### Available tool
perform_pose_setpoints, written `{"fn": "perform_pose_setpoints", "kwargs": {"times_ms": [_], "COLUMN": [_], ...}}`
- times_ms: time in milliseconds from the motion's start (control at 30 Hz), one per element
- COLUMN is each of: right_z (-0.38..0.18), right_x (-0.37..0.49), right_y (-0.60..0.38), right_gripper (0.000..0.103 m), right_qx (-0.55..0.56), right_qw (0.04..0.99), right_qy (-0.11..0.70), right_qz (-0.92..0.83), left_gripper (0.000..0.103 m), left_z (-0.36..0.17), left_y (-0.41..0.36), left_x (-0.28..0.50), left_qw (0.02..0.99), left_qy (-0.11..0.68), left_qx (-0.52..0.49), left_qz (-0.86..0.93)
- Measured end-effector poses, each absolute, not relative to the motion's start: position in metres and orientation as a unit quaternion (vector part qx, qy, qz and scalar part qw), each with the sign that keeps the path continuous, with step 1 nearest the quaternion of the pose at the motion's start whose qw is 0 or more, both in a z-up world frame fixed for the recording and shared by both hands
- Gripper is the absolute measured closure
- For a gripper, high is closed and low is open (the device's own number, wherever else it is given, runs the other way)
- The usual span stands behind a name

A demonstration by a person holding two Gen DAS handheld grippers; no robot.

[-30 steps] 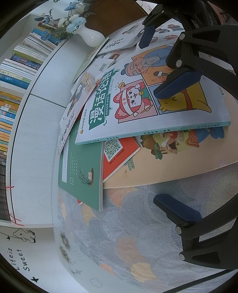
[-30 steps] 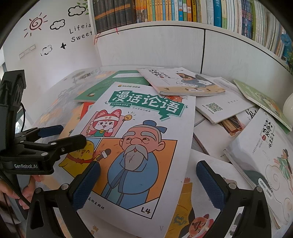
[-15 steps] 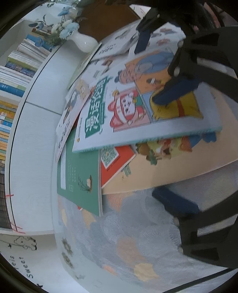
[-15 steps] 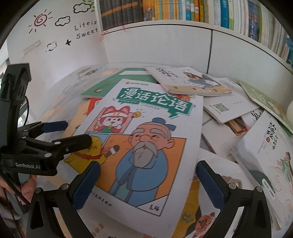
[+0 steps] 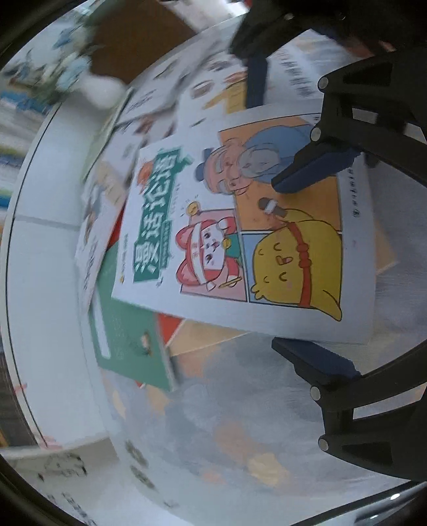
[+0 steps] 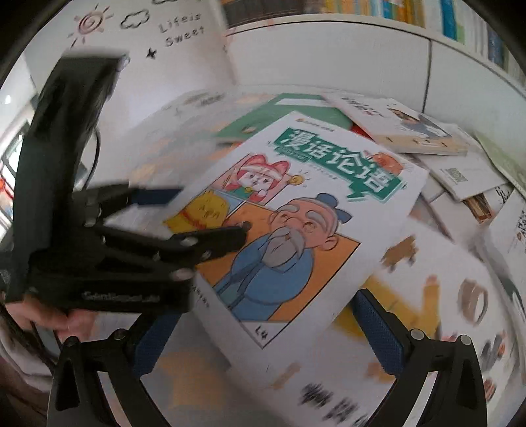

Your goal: Organize books

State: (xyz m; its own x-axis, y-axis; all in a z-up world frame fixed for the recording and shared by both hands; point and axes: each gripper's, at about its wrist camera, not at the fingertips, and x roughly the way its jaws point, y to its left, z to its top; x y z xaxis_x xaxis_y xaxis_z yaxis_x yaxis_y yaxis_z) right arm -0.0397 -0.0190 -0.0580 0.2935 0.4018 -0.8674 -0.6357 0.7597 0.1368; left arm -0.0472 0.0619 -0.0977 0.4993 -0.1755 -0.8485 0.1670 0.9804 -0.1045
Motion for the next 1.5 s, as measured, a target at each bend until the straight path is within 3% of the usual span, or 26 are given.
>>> {"fn": "perform_pose_setpoints", "kwargs": {"times_ms": [233, 333, 400, 467, 600, 633, 700, 733, 767, 1033, 1500], "right_z": [-0.057, -0.063, -0.063, -0.065, -0.072, -0.072, -0.071, -0.07, -0.068, -0.064, -0.068], "right_x": [-0.091, -0.113, -0.115, -0.105, -0.072, -0.066, -0.056, -0.051, -0.051, -0.036, -0.024], "right_y": [-0.036, -0.048, -0.056, -0.059, -0.054, -0.052, -0.05, -0.05, -0.05, -0.024, 0.089], "right_gripper": [0.0, 0.0, 0.003, 0.005, 0.007, 0.015, 0.042, 0.064, 0.07, 0.072, 0.072], "right_qx": [-0.049, -0.013, -0.009, 0.016, 0.076, 0.076, 0.056, 0.038, 0.038, 0.022, -0.016], "right_qw": [0.736, 0.699, 0.702, 0.699, 0.691, 0.694, 0.711, 0.72, 0.72, 0.721, 0.681], "right_qy": [0.541, 0.567, 0.568, 0.575, 0.585, 0.587, 0.595, 0.599, 0.602, 0.605, 0.598], "right_qz": [0.403, 0.436, 0.431, 0.425, 0.417, 0.41, 0.371, 0.348, 0.343, 0.337, 0.422], "left_gripper": [0.017, 0.023, 0.034, 0.054, 0.068, 0.072, 0.072, 0.072, 0.072, 0.073, 0.073], "left_z": [-0.102, -0.102, -0.102, -0.101, -0.105, -0.105, -0.103, -0.102, -0.102, -0.088, -0.085], "left_y": [0.072, 0.081, 0.097, 0.112, 0.13, 0.132, 0.132, 0.131, 0.131, 0.137, 0.231], "left_x": [-0.117, -0.134, -0.126, -0.112, -0.08, -0.075, -0.073, -0.073, -0.073, -0.08, -0.096], "left_qw": [0.854, 0.857, 0.851, 0.848, 0.834, 0.832, 0.835, 0.834, 0.834, 0.848, 0.858], "left_qy": [0.502, 0.499, 0.508, 0.508, 0.513, 0.516, 0.518, 0.519, 0.52, 0.513, 0.502], "left_qx": [0.009, 0.016, -0.023, -0.063, -0.127, -0.132, -0.119, -0.116, -0.116, -0.078, -0.103], "left_qz": [-0.134, -0.128, -0.131, -0.134, -0.156, -0.157, -0.147, -0.146, -0.144, -0.107, -0.015]}}
